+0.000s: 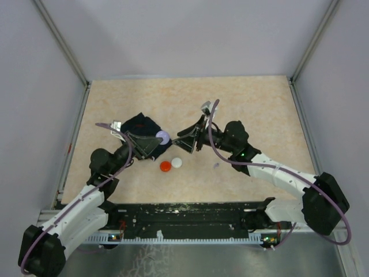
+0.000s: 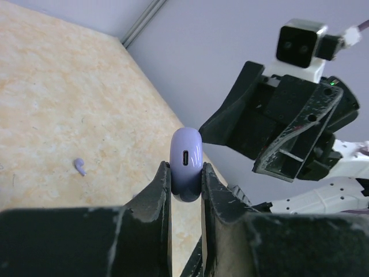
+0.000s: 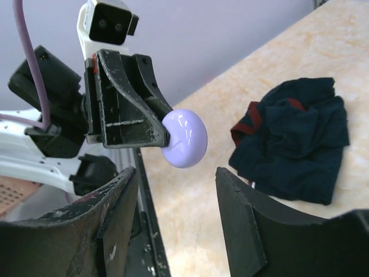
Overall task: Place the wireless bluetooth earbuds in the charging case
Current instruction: Pick up the charging case from the corner of the board.
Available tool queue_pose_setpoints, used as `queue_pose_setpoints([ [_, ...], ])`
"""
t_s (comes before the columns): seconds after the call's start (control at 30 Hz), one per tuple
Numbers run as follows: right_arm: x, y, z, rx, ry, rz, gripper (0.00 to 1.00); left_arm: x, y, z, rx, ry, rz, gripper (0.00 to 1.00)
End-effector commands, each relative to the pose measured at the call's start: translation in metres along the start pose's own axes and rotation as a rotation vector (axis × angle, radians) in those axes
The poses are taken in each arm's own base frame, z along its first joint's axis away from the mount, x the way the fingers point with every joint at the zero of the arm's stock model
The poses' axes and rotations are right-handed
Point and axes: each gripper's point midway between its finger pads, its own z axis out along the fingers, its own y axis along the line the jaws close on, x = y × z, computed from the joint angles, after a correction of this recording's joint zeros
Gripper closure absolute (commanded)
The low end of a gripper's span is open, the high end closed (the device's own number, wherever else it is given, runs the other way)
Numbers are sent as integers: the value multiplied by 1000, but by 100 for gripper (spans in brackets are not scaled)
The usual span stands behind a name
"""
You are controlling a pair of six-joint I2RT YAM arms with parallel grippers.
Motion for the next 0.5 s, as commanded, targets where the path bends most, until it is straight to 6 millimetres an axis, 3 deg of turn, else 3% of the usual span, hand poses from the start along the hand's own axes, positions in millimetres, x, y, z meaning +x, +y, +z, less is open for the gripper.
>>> queue_pose_setpoints([
  [0.0,-29,15,4,-72,-160,119,44,-19,-20,0,78,-107,-34,100],
  [0.47,-30,29,10,-206,-211,240,51,-18,-45,7,157,-151,-64,100],
])
